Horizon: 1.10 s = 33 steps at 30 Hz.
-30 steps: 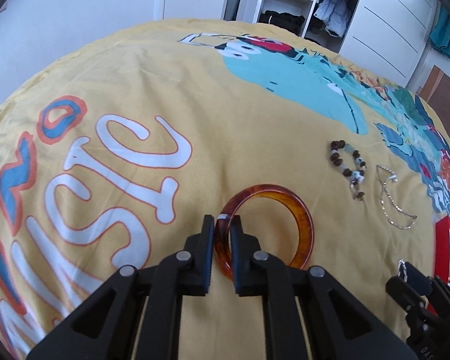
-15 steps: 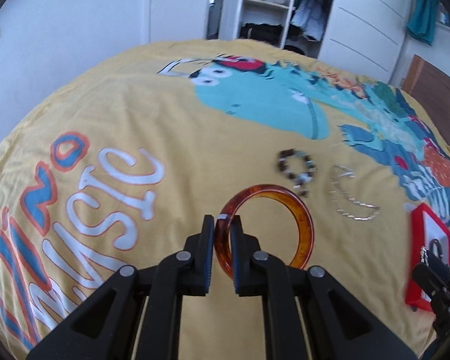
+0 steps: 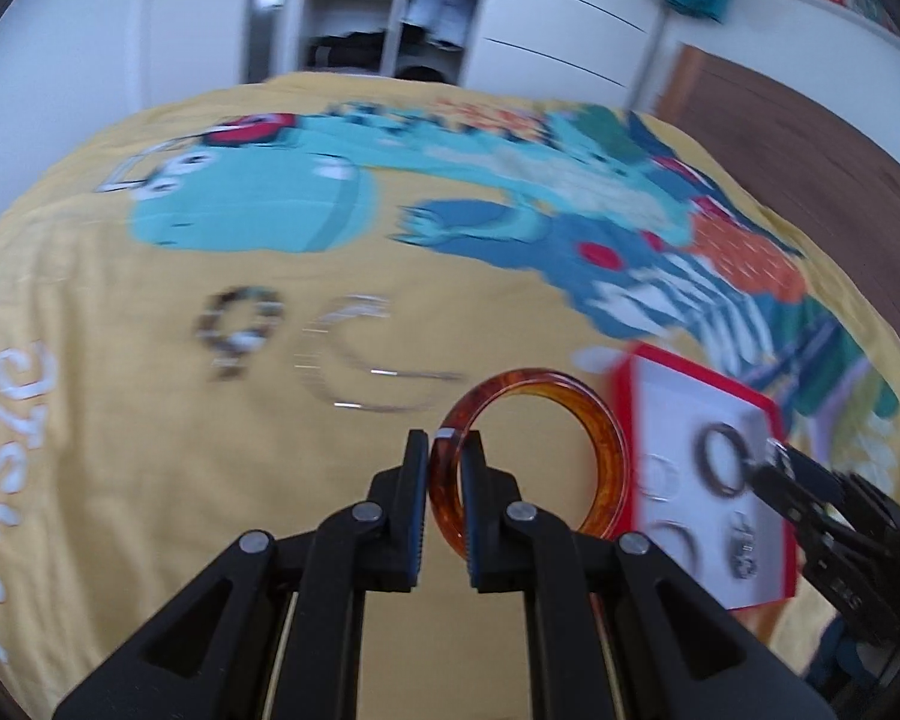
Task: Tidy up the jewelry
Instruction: 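Carry the amber bangle and twisted hoop into the red box and open both grippers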
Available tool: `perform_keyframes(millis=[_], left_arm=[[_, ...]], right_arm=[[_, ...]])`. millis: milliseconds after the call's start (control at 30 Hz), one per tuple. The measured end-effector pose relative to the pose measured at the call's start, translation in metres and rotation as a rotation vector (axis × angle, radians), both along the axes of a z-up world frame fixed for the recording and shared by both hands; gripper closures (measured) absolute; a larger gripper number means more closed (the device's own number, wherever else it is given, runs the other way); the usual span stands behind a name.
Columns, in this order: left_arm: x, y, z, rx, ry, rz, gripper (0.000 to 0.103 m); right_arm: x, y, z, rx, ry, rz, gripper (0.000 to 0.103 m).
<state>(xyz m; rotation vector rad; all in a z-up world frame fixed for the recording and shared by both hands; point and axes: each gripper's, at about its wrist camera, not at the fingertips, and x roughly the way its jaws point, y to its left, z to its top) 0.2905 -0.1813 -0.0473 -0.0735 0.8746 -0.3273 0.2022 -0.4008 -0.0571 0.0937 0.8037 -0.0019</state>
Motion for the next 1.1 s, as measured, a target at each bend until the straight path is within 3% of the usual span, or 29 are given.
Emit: perform_keyframes(millis=[267, 433, 700, 1100], left_arm=[[-0.006, -0.111, -0.022, 0.052, 0.013, -0.175, 0.094], [-0.003, -0.153, -0.046, 0.128, 0.033, -0.215, 0.094], [0.013, -0.167, -0.075, 0.201, 0.065, -0.194, 0.094], [0.01, -0.171, -0.079, 0.229, 0.048, -0.194, 0.091]], right_arm=[[0.013, -0.06, -0.034, -0.048, 0.082, -0.045, 0.061], [0.025, -0.078, -0.046, -0.045, 0.118, -0.028, 0.061], [0.044, -0.08, -0.064, -0.099, 0.171, 0.014, 0.061], [0.044, -0.076, -0.069, -0.201, 0.188, 0.047, 0.061]])
